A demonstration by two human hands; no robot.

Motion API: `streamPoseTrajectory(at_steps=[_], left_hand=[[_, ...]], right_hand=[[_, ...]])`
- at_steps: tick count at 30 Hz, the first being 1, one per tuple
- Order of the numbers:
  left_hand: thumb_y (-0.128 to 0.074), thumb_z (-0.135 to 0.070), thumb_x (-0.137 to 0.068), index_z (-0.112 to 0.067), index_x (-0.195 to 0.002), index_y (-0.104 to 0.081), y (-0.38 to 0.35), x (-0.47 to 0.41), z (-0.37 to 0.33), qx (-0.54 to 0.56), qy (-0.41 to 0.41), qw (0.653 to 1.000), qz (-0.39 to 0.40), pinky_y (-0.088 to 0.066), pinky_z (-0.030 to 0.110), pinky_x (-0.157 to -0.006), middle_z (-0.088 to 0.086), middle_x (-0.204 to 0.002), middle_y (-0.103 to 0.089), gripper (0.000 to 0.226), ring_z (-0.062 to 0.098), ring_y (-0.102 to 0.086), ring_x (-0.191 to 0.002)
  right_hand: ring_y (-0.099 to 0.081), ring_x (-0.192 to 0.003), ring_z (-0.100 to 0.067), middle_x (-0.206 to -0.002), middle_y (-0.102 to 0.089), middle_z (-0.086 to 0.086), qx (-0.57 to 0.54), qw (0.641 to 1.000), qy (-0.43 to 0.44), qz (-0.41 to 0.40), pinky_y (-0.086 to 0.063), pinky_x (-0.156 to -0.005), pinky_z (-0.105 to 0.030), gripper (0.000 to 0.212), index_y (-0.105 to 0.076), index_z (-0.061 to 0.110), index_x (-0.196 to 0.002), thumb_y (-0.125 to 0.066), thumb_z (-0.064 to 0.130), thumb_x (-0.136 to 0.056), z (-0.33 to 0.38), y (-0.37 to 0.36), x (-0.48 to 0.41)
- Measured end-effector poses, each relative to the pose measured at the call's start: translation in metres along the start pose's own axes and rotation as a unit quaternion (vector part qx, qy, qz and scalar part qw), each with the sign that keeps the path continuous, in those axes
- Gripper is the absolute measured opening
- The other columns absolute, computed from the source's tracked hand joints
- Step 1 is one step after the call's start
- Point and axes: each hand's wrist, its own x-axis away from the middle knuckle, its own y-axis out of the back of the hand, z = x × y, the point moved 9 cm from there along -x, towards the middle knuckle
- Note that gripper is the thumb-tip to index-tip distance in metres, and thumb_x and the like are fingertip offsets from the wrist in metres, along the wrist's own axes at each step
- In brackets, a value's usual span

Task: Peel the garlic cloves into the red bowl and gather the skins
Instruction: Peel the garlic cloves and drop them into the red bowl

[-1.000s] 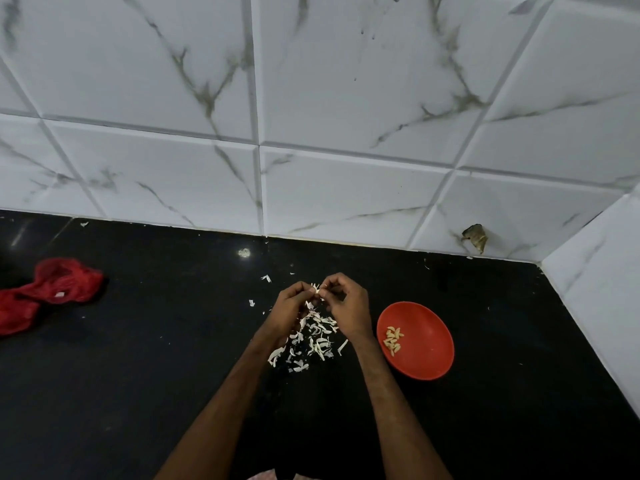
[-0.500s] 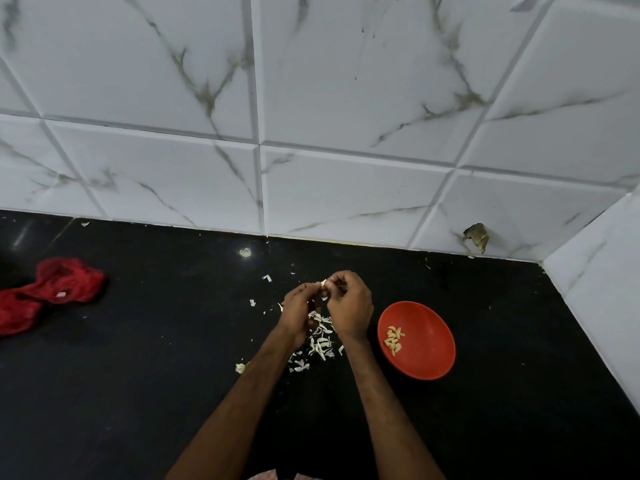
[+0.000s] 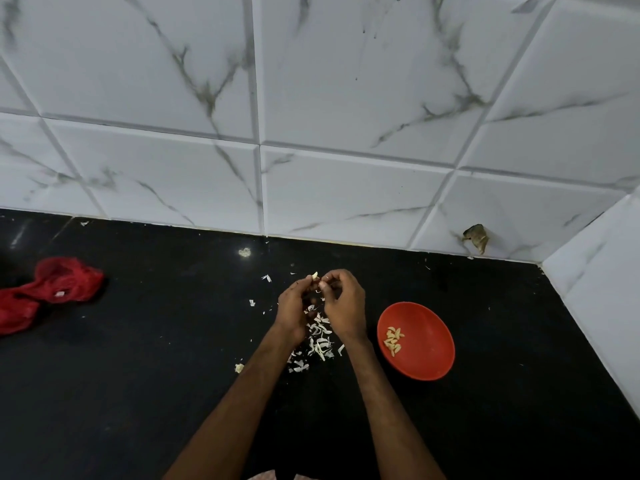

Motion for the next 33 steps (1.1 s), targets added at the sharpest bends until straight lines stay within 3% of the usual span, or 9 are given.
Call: streamPoseTrajectory(at_steps=[4,9,12,15,17,21,27,29,33], left_hand=[[-0.059,-0.022,-0.096,-0.015,-0.091,-0.069,0.001,-0.002,-0.002,-0.014,-0.013,1.0,0.003,-0.031,0.026,-0.056,-0.004,-0.077,-0.062,0.013,0.006,-0.046,-0.06],[-0.061,-0.016,-0.096,-0.01,-0.085,-0.069,-0.003,0.0,-0.007,-0.079,-0.072,0.994,0.018,-0.034,0.023,-0.051,0.001,-0.068,-0.057,0.014,0.009,-0.044,-0.062],[-0.062,-0.012,-0.096,0.0,-0.091,-0.069,-0.007,0.002,-0.017,-0.124,-0.135,0.982,0.038,-0.049,0.032,-0.067,0.017,-0.081,-0.064,0.015,0.019,-0.059,-0.074],[-0.061,-0.01,-0.097,-0.001,-0.096,-0.069,-0.007,-0.001,-0.023,-0.235,-0.198,0.952,0.018,-0.053,0.026,-0.073,0.012,-0.087,-0.071,0.013,0.011,-0.066,-0.079],[-0.061,-0.011,-0.097,-0.003,-0.098,-0.07,-0.003,-0.004,-0.023,-0.279,-0.215,0.936,-0.008,-0.053,0.024,-0.072,0.007,-0.088,-0.073,0.011,0.011,-0.067,-0.081],[-0.062,-0.006,-0.095,-0.001,-0.101,-0.071,0.0,-0.003,-0.026,-0.259,-0.224,0.939,-0.038,-0.055,0.023,-0.072,0.01,-0.091,-0.074,0.011,0.017,-0.071,-0.084],[-0.063,-0.006,-0.093,-0.005,-0.097,-0.073,0.001,0.002,-0.033,-0.268,-0.243,0.931,-0.055,-0.057,0.026,-0.071,0.006,-0.086,-0.074,0.01,0.017,-0.07,-0.08],[-0.063,-0.007,-0.093,-0.006,-0.096,-0.072,0.002,0.002,-0.033,-0.275,-0.241,0.929,-0.063,-0.056,0.027,-0.067,0.006,-0.084,-0.073,0.01,0.015,-0.068,-0.076],[-0.063,-0.012,-0.092,-0.009,-0.093,-0.071,0.006,0.007,-0.038,-0.31,-0.249,0.913,-0.088,-0.051,0.018,-0.062,0.0,-0.079,-0.071,0.008,-0.001,-0.064,-0.065]], right_hand=[[-0.064,-0.09,0.0,-0.098,-0.066,0.009,-0.014,1.0,-0.01,-0.005,-0.053,-0.079,-0.015,0.016,-0.068,0.017,-0.1,-0.07,0.005,-0.089,0.003,0.002,-0.002],[-0.064,-0.082,-0.003,-0.089,-0.065,0.011,0.016,0.999,-0.031,-0.04,-0.057,-0.074,-0.027,0.007,-0.067,0.019,-0.09,-0.072,0.014,-0.089,-0.006,0.008,-0.002],[-0.066,-0.081,-0.005,-0.087,-0.067,0.009,-0.009,0.996,-0.078,-0.034,-0.06,-0.074,-0.037,0.009,-0.068,0.021,-0.091,-0.07,0.012,-0.09,-0.014,0.007,-0.003],[-0.069,-0.081,-0.009,-0.087,-0.069,0.007,-0.065,0.992,-0.105,-0.017,-0.061,-0.07,-0.043,0.016,-0.069,0.023,-0.092,-0.07,0.007,-0.089,-0.018,0.005,-0.004],[-0.069,-0.081,-0.01,-0.086,-0.07,0.007,-0.078,0.992,-0.1,-0.011,-0.062,-0.068,-0.043,0.018,-0.069,0.022,-0.09,-0.071,0.004,-0.088,-0.016,0.005,-0.003],[-0.07,-0.081,-0.009,-0.085,-0.07,0.006,-0.092,0.991,-0.097,-0.02,-0.062,-0.071,-0.036,0.017,-0.068,0.02,-0.088,-0.07,0.004,-0.087,-0.014,0.003,0.001],[-0.067,-0.079,-0.002,-0.082,-0.069,0.007,-0.088,0.994,-0.066,-0.028,-0.052,-0.07,-0.014,0.014,-0.069,0.014,-0.086,-0.071,0.001,-0.086,-0.005,0.008,0.0],[-0.067,-0.081,-0.003,-0.084,-0.069,0.006,-0.093,0.993,-0.068,-0.014,-0.053,-0.073,-0.016,0.011,-0.07,0.013,-0.088,-0.07,0.002,-0.087,-0.006,0.006,0.0],[-0.069,-0.086,-0.011,-0.088,-0.071,0.007,-0.103,0.991,-0.073,0.032,-0.059,-0.079,-0.031,0.007,-0.07,0.015,-0.093,-0.071,0.009,-0.09,-0.011,-0.002,0.0]])
